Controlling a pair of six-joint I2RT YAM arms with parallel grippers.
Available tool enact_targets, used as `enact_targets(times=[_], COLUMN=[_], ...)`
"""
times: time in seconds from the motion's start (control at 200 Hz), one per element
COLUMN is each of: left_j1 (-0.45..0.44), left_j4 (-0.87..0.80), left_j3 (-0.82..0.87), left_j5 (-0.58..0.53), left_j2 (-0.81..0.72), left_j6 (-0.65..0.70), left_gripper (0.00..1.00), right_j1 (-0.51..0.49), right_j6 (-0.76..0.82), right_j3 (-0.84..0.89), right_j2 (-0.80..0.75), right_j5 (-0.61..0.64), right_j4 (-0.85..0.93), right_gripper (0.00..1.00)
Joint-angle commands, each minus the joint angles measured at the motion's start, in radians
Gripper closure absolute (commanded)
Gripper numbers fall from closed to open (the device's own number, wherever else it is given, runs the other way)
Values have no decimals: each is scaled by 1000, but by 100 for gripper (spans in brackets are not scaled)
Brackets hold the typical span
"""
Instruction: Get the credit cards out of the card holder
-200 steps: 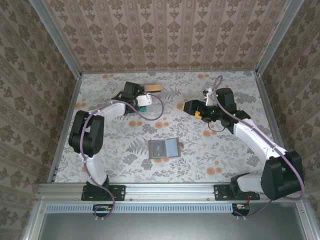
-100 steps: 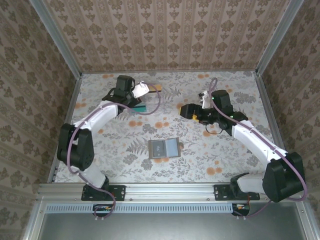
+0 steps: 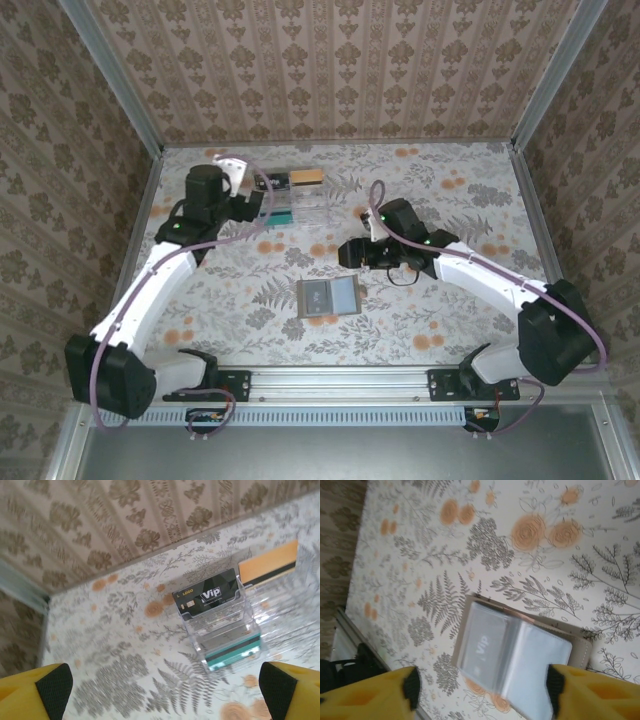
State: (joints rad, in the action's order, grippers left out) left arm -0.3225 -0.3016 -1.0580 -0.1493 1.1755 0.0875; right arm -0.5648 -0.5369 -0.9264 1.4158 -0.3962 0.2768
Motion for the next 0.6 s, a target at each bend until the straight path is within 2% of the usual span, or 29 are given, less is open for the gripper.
enact_targets(times=[0.0, 0.055, 0.12, 0.19, 0.245, 0.33, 0.435, 0.595], left_j1=[34, 35, 35, 34, 27, -1, -82, -211], left_j4=[-166, -179, -183, -168, -164, -159, -138, -59], left_j3=[29, 64, 117, 178, 222, 277, 331, 408], left_j5=[131, 175, 209, 279, 306, 336, 341, 354], left_j2=[-61, -88, -118, -150, -166, -171, -159, -122], left_j6=[-282, -331, -437, -537, -634, -734, -814, -941], left_gripper=[0, 0, 5, 21, 29, 35, 40, 41], right_j1=[-29, -44, -61, -73, -77, -85, -100, -128], right_j6=[37, 41, 43, 40, 35, 25, 18, -3], right_j3=[-31, -25, -16, 2, 19, 47, 70, 93], right_j2=[46, 64, 81, 92, 99, 109, 133, 161], right_j5=[75, 98, 117, 143, 156, 161, 162, 179], right_j4=[62, 68, 68, 67, 62, 50, 31, 12], right_gripper=[42, 46, 50, 54, 56, 60, 69, 73])
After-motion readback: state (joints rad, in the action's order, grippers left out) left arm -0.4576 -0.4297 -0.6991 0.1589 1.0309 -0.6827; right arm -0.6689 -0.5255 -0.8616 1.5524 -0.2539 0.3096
